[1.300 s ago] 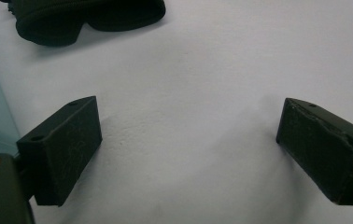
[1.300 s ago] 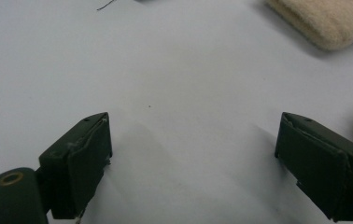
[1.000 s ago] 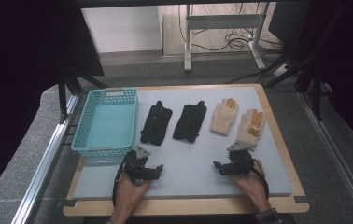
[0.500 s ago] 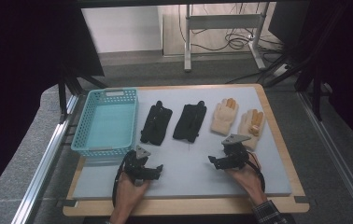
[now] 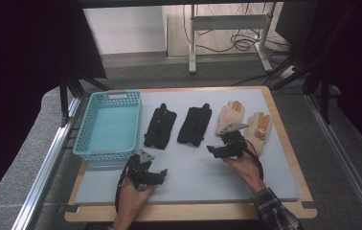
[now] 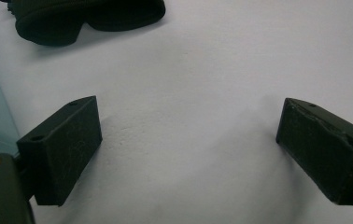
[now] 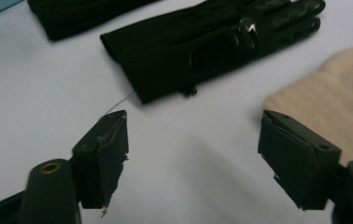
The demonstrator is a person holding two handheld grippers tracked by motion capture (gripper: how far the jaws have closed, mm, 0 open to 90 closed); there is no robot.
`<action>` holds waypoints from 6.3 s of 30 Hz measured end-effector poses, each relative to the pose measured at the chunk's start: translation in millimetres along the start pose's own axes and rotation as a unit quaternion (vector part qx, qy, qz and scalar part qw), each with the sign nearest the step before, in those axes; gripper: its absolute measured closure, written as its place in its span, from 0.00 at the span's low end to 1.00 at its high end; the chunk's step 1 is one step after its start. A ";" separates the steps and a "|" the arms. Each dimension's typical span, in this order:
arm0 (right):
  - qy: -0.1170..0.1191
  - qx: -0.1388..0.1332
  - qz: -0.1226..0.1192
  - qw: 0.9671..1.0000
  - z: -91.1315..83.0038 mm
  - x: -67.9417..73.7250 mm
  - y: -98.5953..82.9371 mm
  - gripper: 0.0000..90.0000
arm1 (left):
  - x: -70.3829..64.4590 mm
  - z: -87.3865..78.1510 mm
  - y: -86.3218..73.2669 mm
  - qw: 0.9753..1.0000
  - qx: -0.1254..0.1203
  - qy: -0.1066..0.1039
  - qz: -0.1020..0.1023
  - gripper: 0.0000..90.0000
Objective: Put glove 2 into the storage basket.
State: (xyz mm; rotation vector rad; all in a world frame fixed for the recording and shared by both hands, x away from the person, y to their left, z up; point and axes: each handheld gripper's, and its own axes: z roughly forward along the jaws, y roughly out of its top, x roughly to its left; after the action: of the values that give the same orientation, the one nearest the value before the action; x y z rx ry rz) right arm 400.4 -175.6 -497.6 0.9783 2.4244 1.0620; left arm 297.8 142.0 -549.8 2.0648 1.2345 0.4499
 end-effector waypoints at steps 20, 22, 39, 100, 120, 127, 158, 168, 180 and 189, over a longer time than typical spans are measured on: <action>-0.027 0.011 0.023 0.999 87.7 -26.0 70.9 0.35 | 0.4 -0.3 0.0 1.000 0.002 0.000 0.002 0.08; -0.035 0.023 0.024 0.999 99.4 -26.6 72.8 0.36 | 0.4 -0.4 0.0 1.000 0.002 0.000 0.001 0.08; -0.007 0.053 0.033 0.998 95.3 -27.6 79.9 0.91 | 0.1 0.0 0.0 1.000 0.000 -0.001 -0.001 0.08; 0.042 0.050 0.011 0.998 153.0 54.3 106.6 0.55 | 0.4 -0.3 -0.1 1.000 0.001 -0.001 0.001 0.08; 0.085 0.012 -0.002 0.996 85.8 59.5 123.7 0.94 | 0.6 -0.4 -0.1 1.000 0.002 -0.001 0.002 0.08; 0.098 0.000 0.001 0.995 41.2 54.7 122.4 0.94 | 0.3 0.0 -0.2 1.000 0.000 -0.001 0.001 0.08; 0.039 0.074 0.029 0.996 -94.0 2.5 -11.8 0.93 | -0.2 0.2 -0.1 1.000 -0.002 0.000 -0.001 0.08; 0.065 0.072 0.000 0.995 -59.1 41.0 18.9 0.87 | -0.2 0.2 -0.1 1.000 -0.002 0.000 -0.002 0.08; 0.061 0.054 -0.038 0.996 -33.5 52.6 37.3 0.67 | -0.1 0.2 -0.1 1.000 -0.003 0.000 -0.002 0.08; 0.075 0.041 -0.026 0.996 -14.5 28.1 -1.7 0.54 | -0.1 -0.1 -0.1 1.000 0.000 -0.001 -0.001 0.08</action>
State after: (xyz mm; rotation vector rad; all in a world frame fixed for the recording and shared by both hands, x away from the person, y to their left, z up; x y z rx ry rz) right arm 371.9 -164.4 -489.5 0.8841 2.6180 1.0619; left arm 297.6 141.9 -549.8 2.0631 1.2352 0.4478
